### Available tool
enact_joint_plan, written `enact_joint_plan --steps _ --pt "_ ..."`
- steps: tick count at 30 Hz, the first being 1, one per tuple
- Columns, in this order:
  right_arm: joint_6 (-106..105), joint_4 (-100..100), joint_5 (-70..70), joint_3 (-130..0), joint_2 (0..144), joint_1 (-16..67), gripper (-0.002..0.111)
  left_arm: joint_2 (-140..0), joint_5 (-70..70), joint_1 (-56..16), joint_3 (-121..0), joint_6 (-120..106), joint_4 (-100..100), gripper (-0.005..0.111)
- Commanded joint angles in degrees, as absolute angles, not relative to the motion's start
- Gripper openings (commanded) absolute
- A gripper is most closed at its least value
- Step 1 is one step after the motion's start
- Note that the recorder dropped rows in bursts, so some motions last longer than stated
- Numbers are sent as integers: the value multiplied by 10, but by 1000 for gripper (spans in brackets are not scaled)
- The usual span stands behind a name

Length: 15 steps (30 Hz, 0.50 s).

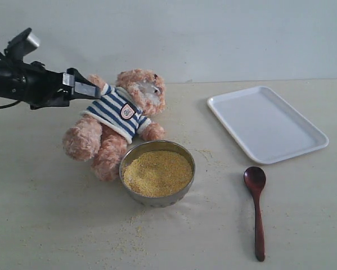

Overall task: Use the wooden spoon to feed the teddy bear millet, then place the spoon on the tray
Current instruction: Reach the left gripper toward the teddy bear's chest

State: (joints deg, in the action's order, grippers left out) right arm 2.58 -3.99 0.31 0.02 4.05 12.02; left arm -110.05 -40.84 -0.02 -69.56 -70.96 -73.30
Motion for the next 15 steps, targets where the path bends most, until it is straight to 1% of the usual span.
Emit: enact_joint_plan --steps 1,8,15 --pt "26 -43 0 0 39 120 0 -1137 -346 -34 -729 -716 -726 99" --pt "26 -43 0 0 39 120 0 -1179 -336 -42 -768 -716 -715 99" --pt "26 -43 0 0 39 120 0 -1213 -339 -42 -770 -716 -701 99"
